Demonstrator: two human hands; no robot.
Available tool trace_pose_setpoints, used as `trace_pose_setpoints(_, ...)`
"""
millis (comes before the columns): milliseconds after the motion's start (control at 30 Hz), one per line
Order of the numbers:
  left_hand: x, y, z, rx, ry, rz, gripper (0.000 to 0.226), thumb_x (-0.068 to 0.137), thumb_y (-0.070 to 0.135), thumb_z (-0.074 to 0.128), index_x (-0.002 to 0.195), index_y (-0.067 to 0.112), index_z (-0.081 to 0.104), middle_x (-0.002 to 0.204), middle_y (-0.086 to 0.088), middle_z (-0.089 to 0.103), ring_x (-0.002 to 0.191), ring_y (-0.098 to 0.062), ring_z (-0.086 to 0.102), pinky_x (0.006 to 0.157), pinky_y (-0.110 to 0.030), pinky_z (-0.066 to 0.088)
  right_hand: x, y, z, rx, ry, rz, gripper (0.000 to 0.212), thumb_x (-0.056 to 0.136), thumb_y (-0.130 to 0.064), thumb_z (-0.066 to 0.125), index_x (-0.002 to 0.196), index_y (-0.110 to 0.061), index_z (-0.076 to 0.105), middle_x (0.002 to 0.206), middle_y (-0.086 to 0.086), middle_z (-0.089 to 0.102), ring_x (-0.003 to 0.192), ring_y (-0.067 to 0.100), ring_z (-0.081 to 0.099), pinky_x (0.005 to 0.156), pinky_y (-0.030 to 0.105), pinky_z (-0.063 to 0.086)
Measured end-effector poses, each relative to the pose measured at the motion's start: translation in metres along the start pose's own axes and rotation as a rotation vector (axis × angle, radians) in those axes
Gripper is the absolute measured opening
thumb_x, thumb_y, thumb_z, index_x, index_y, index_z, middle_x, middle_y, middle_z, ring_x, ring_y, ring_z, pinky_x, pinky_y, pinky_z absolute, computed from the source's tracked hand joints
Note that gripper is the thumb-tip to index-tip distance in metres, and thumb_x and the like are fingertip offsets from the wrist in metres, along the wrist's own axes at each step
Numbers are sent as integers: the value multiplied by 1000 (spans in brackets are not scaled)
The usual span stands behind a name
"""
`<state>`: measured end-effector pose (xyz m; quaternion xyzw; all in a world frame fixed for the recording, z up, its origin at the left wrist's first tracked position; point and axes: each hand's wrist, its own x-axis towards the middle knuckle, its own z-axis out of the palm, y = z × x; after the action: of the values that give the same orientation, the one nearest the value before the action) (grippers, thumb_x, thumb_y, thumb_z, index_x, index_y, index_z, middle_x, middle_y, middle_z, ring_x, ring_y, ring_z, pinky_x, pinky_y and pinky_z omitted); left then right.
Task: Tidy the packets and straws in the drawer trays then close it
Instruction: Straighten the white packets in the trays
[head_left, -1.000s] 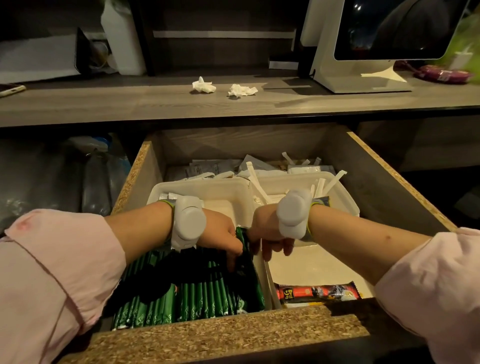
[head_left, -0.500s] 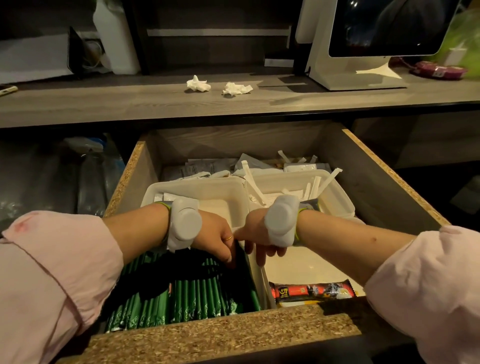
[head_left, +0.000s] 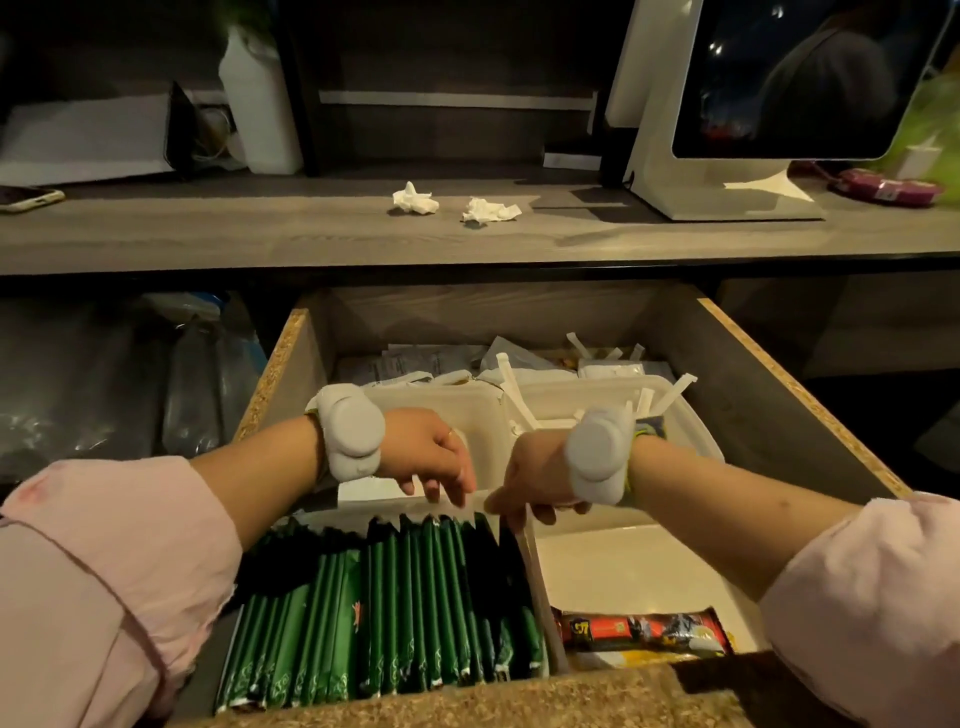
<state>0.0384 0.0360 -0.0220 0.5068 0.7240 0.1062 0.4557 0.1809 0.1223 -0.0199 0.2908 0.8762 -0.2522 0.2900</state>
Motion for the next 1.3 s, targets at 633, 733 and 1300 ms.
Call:
trace_pose_setpoints(633, 100, 24, -27, -92, 529, -41, 24, 87, 5, 52, 84, 22, 68, 67, 6, 59, 55, -8, 49, 50, -15, 40, 111, 69, -53, 111, 292, -20, 39, 90, -43, 56, 112, -13, 69, 97, 3, 64, 84, 16, 52, 74, 26, 36)
trace_pose_setpoints(733, 97, 24, -31, -80, 589, -14, 23, 88, 8, 51, 81, 24, 66, 73, 8, 60, 63, -8, 52, 60, -20, 43, 96, 77, -73, 345, 441, -39, 37, 86, -41, 63, 100, -8, 73, 69, 0, 55, 62, 13, 49, 60, 24, 39)
trace_pose_setpoints(1300, 196, 73, 49, 311, 199, -44, 28, 83, 40, 64, 84, 12, 69, 77, 0, 57, 76, -19, 55, 68, -28, 44, 62, 146, -98, 280, 418, 325, 34, 95, -33, 49, 79, -8, 67, 70, 4, 58, 64, 18, 57, 61, 20, 49)
